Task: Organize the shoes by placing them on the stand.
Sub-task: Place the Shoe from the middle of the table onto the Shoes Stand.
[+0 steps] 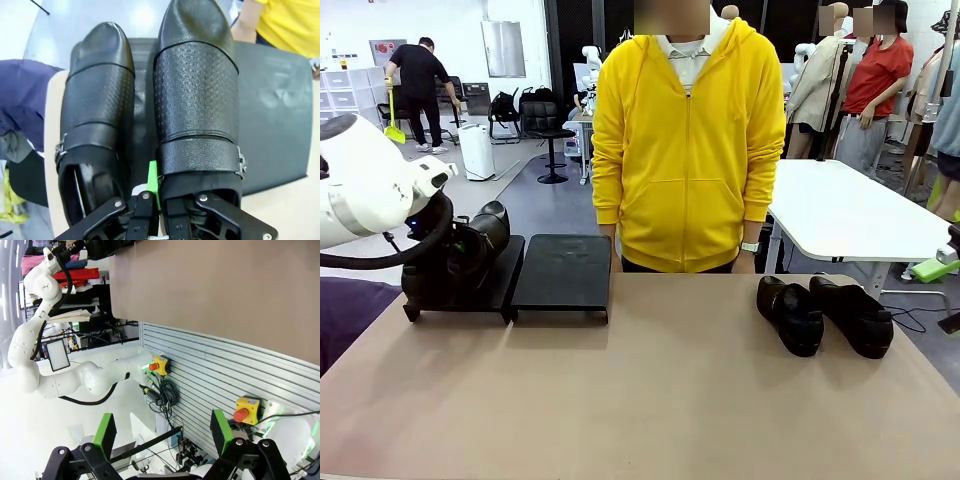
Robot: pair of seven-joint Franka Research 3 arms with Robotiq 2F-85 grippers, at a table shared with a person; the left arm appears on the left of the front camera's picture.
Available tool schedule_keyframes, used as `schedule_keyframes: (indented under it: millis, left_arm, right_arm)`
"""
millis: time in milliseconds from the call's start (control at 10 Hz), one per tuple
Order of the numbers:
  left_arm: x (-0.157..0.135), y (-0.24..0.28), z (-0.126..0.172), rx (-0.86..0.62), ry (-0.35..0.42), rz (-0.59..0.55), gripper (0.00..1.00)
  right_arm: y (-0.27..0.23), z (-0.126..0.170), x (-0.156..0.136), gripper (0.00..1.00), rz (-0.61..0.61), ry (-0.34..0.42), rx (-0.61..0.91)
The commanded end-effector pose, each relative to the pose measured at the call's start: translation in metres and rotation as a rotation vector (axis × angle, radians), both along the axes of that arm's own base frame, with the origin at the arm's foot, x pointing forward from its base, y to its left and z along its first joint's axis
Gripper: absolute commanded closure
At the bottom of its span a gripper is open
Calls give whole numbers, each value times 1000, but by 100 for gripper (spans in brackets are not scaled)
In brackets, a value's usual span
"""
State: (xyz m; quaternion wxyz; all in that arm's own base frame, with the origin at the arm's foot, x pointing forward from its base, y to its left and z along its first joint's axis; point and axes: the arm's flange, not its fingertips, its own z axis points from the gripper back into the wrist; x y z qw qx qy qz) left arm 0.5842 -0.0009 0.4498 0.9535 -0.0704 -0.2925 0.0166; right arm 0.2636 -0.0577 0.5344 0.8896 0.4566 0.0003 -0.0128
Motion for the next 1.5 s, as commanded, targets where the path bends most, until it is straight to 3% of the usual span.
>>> schedule_keyframes:
  millis: [0,300,400,500,600,1000,1400]
  left_arm:
    - [9,-1,-5,-20,-53,36,100]
    - [18,-4,-16,-27,-26,44,100]
    - [18,-4,-16,-45,-22,32,82]
    - [17,-4,-16,-36,-22,31,24]
    - [17,-4,-15,-33,-31,29,0]
    - [4,-21,12,-9,-83,-12,0]
    - [-44,-46,81,11,-43,-63,0]
  right_arm:
    - [1,5,2,0,-3,-5,28]
    - [1,5,2,0,-3,-5,28]
    - [1,5,2,0,-3,-5,28]
    - [1,5,2,0,-3,-5,28]
    - [1,5,2,0,-3,-5,28]
    - [1,5,2,0,-3,-5,28]
    - [1,5,2,0,-3,-5,28]
